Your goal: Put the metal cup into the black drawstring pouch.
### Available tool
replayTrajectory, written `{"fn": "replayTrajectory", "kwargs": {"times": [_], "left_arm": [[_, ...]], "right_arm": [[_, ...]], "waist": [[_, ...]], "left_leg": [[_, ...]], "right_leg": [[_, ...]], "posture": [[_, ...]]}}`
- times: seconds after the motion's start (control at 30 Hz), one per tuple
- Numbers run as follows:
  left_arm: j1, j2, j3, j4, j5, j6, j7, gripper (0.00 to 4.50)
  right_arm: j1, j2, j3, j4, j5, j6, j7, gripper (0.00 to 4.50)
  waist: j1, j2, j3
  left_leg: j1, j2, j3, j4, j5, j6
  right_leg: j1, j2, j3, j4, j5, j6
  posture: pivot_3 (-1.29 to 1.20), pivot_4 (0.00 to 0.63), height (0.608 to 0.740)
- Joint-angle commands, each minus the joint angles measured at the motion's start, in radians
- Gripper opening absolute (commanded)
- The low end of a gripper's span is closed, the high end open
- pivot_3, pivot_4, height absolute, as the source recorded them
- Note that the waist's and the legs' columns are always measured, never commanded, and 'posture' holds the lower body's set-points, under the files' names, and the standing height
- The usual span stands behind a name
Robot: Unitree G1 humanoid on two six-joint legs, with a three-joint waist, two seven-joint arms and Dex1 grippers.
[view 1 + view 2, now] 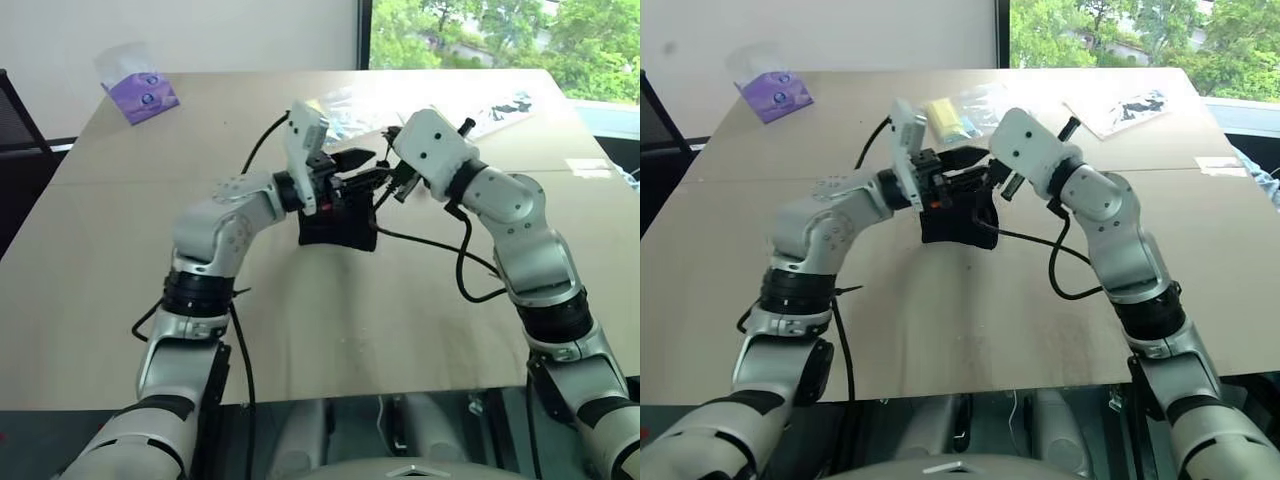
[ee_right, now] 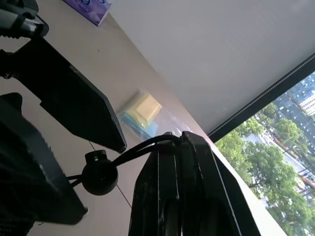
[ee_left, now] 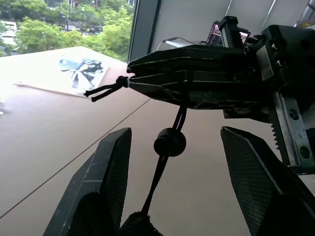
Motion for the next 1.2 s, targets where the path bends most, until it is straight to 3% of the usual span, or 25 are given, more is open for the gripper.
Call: {"fn": "replayTrajectory", "kwargs": {"times": [0.03, 0.07, 0.1, 0.2, 0.27, 0.4, 0.5, 0.7, 0.87, 1.03, 1.07, 1.1, 1.2], "left_arm": [[-0.037, -0.028, -0.009, 0.021, 0.033, -0.058, -0.038, 2.95], [-0.042, -0.037, -0.008, 0.03, 0.036, -0.063, -0.044, 2.45], [-0.046, -0.045, -0.008, 0.038, 0.04, -0.067, -0.052, 2.3], [-0.052, -0.058, -0.008, 0.056, 0.056, -0.076, -0.072, 0.89], [-0.051, -0.06, -0.007, 0.064, 0.064, -0.079, -0.082, 0.19], [-0.034, -0.045, -0.028, 0.082, 0.107, -0.087, -0.103, 0.2], [0.028, 0.0, -0.053, 0.102, 0.167, -0.125, -0.126, 0.2], [0.172, 0.096, -0.057, 0.093, 0.225, -0.15, -0.153, 0.2], [0.196, 0.101, -0.065, 0.045, 0.22, -0.143, -0.14, 0.2], [0.212, 0.08, -0.093, -0.023, 0.209, -0.155, -0.153, 0.2], [0.213, 0.068, -0.078, -0.041, 0.181, -0.127, -0.146, 1.23], [0.218, 0.062, -0.073, -0.064, 0.174, -0.12, -0.14, 1.55], [0.236, 0.056, -0.048, -0.132, 0.159, -0.091, -0.101, 3.04]], "right_arm": [[-0.022, -0.006, 0.0, -0.066, -0.011, 0.021, -0.002, 0.0], [-0.021, -0.006, 0.002, -0.073, -0.013, 0.028, -0.002, 0.0], [-0.02, -0.006, 0.003, -0.079, -0.014, 0.034, -0.002, 0.0], [-0.016, -0.006, 0.008, -0.095, -0.016, 0.052, -0.004, 0.0], [-0.014, -0.01, 0.009, -0.101, -0.017, 0.061, -0.006, 0.0], [-0.011, -0.001, -0.056, -0.089, 0.011, 0.091, -0.033, 0.0], [-0.034, 0.012, -0.21, -0.015, 0.049, 0.125, -0.119, 0.0], [0.044, -0.142, -0.394, 0.253, 0.066, 0.038, -0.198, 0.0], [0.111, -0.17, -0.375, 0.289, 0.119, -0.013, -0.186, 0.0], [0.199, -0.162, -0.316, 0.193, 0.232, 0.047, -0.064, 0.0], [0.214, -0.171, -0.305, 0.178, 0.237, 0.048, -0.051, 0.6], [0.237, -0.176, -0.303, 0.163, 0.247, 0.056, -0.044, 0.91], [0.326, -0.206, -0.314, 0.083, 0.288, 0.08, -0.005, 2.43]], "waist": [[-0.001, 0.0, 0.0], [-0.001, 0.0, 0.0], [-0.001, 0.0, 0.0], [-0.001, 0.0, 0.0], [-0.001, 0.0, 0.0], [-0.001, 0.0, 0.0], [-0.001, 0.0, 0.0], [0.005, 0.0, 0.0], [-0.003, 0.003, 0.001], [-0.005, 0.003, 0.001], [-0.004, 0.003, 0.001], [-0.003, 0.003, 0.001], [0.001, 0.003, 0.001]], "left_leg": [[0.0, 0.0, 0.0, 0.0, 0.0, 0.0], [0.0, 0.0, 0.0, 0.0, 0.0, 0.0], [0.0, 0.0, 0.0, 0.0, 0.0, 0.0], [0.0, 0.0, 0.0, 0.0, 0.0, 0.0], [0.0, 0.0, 0.0, 0.0, 0.0, 0.0], [0.0, 0.0, 0.0, 0.0, 0.0, 0.0], [0.0, 0.0, 0.0, 0.0, 0.0, 0.0], [0.0, 0.0, 0.0, 0.0, 0.0, 0.0], [0.0, 0.0, 0.002, 0.0, -0.002, 0.003], [0.0, 0.001, 0.001, 0.0, -0.002, 0.004], [0.0, 0.001, 0.001, 0.0, -0.002, 0.004], [0.0, 0.001, 0.001, 0.001, -0.002, 0.004], [-0.001, 0.001, 0.001, 0.002, -0.003, 0.005]], "right_leg": [[0.0, 0.0, 0.0, 0.0, 0.0, 0.0], [0.0, 0.0, 0.0, 0.0, 0.0, 0.0], [0.0, 0.0, 0.0, 0.0, 0.0, 0.0], [0.0, 0.0, 0.0, 0.0, 0.0, 0.0], [0.0, 0.0, 0.0, 0.0, 0.0, 0.0], [0.0, 0.0, 0.0, 0.0, 0.0, 0.0], [0.0, 0.0, 0.0, 0.0, 0.0, 0.0], [0.0, -0.001, 0.0, 0.0, 0.0, 0.0], [0.0, -0.001, 0.002, 0.001, 0.0, 0.0], [0.0, 0.0, 0.002, 0.001, 0.0, 0.0], [0.0, 0.0, 0.002, 0.001, 0.0, 0.0], [0.0, 0.0, 0.002, 0.001, 0.0, 0.0], [0.0, 0.0, 0.002, 0.001, 0.0, 0.0]], "posture": [[0.0, 0.15, 0.74], [0.0, 0.15, 0.74], [0.0, 0.15, 0.74], [0.0, 0.15, 0.74], [0.0, 0.15, 0.74], [0.0, 0.15, 0.74], [0.0, 0.15, 0.74], [0.0, 0.15, 0.74], [0.0, 0.15, 0.74], [0.0, 0.15, 0.74], [0.0, 0.15, 0.74], [0.0, 0.15, 0.74], [0.0, 0.15, 0.74]]}}
